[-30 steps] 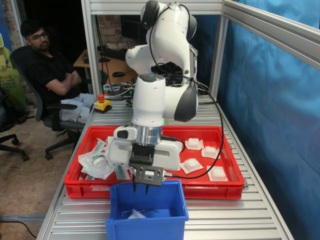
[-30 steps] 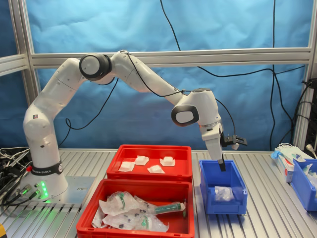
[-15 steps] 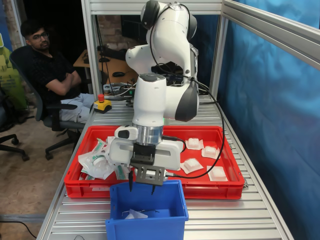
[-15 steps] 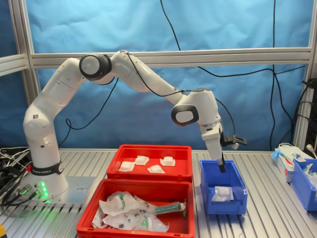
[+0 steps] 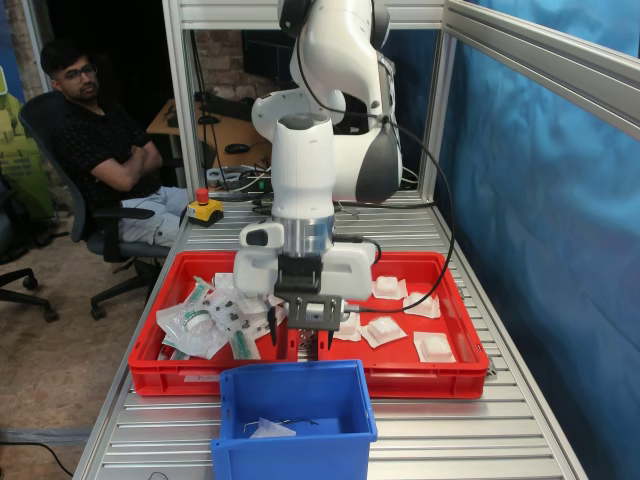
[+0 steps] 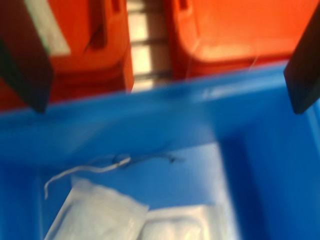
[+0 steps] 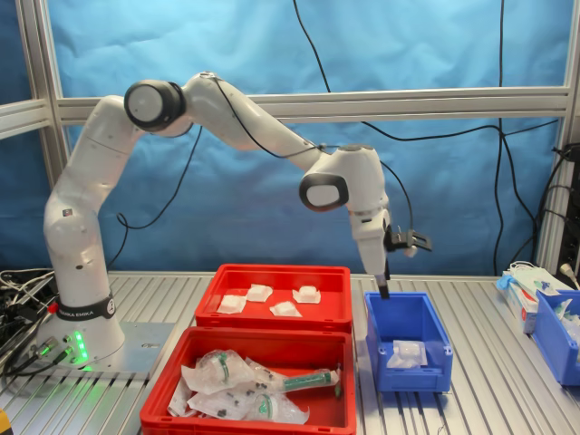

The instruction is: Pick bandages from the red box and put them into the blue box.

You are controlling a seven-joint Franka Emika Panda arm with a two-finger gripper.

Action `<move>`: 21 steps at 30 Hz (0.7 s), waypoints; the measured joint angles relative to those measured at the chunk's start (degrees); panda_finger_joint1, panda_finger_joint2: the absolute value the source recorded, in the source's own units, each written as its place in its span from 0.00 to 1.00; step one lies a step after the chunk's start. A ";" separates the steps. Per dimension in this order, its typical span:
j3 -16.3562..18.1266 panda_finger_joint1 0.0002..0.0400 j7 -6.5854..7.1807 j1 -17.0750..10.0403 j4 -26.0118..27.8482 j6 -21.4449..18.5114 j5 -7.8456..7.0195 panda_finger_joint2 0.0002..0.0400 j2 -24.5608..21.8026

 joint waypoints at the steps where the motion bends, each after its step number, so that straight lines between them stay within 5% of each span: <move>1: 0.00 0.99 0.00 0.22 -0.68 -0.20 -0.24 0.99 -0.93; 13: 0.00 1.00 0.00 3.40 -12.10 -1.46 -6.07 1.00 -15.85; 21: -0.01 1.00 0.00 3.76 -16.37 -1.52 -9.63 1.00 -20.70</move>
